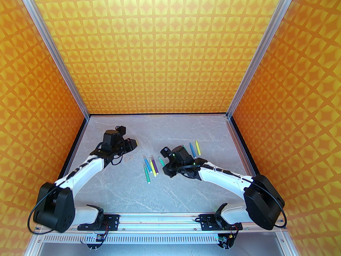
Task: Open the pen caps
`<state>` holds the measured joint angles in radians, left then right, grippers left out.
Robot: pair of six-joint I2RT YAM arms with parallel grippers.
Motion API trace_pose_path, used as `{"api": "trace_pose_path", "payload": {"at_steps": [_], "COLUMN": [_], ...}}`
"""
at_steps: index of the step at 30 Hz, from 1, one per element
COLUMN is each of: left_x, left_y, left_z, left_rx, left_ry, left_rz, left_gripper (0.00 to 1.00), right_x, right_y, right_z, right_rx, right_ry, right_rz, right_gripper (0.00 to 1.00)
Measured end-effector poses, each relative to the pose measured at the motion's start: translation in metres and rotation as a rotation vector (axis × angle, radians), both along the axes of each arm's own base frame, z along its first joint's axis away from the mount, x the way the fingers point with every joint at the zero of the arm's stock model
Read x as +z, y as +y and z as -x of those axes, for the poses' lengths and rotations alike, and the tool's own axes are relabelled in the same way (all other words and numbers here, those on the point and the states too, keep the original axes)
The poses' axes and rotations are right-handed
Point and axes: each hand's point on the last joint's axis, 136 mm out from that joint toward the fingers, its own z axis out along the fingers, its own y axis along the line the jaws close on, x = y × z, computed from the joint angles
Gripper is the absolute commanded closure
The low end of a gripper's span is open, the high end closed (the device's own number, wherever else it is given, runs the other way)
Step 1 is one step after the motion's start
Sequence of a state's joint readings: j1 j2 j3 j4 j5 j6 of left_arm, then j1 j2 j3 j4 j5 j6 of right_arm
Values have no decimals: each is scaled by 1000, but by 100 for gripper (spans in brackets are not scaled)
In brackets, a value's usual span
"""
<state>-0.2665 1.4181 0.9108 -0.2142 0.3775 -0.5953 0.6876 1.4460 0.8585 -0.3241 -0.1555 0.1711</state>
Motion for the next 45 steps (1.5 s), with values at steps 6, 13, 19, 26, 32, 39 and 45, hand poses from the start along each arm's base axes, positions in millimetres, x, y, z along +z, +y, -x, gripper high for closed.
{"api": "trace_pose_path", "payload": {"at_steps": [6, 13, 19, 26, 32, 39, 45], "left_x": [-63, -97, -116, -132, -132, -133, -133], "left_y": [13, 21, 20, 22, 22, 25, 27], "left_z": [12, 14, 8, 7, 4, 3, 3], "left_rx": [-25, -48, -64, -77, -77, -75, -82], "left_ry": [195, 296, 336, 371, 369, 373, 372], "left_rz": [-156, -248, -278, -305, -312, -336, -349], "left_gripper": [100, 100, 100, 100, 94, 85, 76], "right_x": [-20, -47, -63, -75, -77, -77, -77], "right_y": [-22, -45, -60, -72, -77, -79, -81], "right_z": [-42, -70, -84, -90, -93, -98, -100], "right_rx": [-142, -236, -285, -314, -329, -341, -344], "right_ry": [-19, 0, 9, 19, 14, 8, 6], "right_rz": [170, 323, 407, 471, 490, 517, 531], "right_gripper": [100, 100, 100, 100, 92, 86, 76]}}
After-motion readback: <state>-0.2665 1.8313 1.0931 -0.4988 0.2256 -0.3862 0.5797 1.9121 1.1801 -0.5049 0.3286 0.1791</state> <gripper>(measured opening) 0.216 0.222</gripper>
